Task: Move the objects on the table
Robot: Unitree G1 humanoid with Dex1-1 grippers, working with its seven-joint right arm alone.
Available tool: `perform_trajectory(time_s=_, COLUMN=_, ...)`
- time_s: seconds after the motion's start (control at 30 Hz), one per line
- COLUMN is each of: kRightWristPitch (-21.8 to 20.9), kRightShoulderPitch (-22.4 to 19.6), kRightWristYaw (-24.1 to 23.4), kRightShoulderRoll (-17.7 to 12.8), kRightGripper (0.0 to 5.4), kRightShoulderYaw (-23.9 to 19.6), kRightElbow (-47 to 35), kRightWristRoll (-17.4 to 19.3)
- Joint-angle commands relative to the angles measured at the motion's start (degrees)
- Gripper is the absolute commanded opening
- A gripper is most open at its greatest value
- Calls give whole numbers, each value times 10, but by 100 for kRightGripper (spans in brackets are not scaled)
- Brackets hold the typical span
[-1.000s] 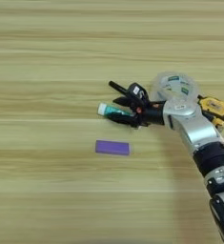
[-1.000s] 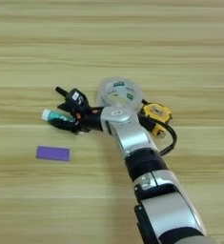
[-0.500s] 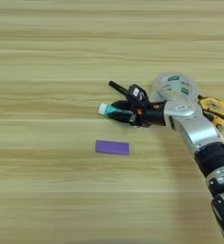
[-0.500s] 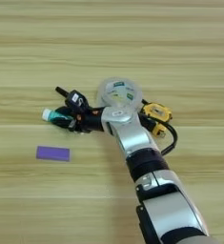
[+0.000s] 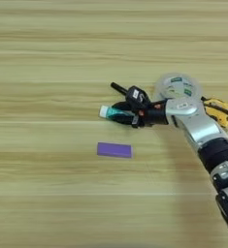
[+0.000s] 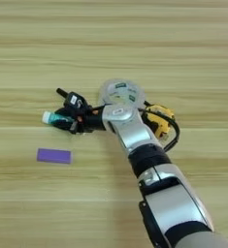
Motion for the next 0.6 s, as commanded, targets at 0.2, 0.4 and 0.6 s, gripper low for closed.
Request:
perform_trajectory(time_s=0.2, kRightWristPitch=17, kRightShoulderPitch=67, kRightWristYaw=62, kRightShoulderRoll=-84, kRightGripper=158, kRightShoulderYaw=33, kRightElbow=-69, kRightWristRoll=-31)
perform_trajectory(time_s=0.4, kRightWristPitch=37, kRightShoulderPitch=113, kRightWristYaw=126, kRightShoulderRoll=-127, kRightGripper=158, kRightShoulderYaw=33, kRightElbow=-164, kRightWristRoll=-2)
perform_trajectory(time_s=0.6, kRightWristPitch=62, kRightShoulderPitch=150, kRightWristYaw=161, kRightShoulderRoll=-162, kRightGripper=158, kRightShoulderYaw=26, kRightElbow=-242, kRightWristRoll=24)
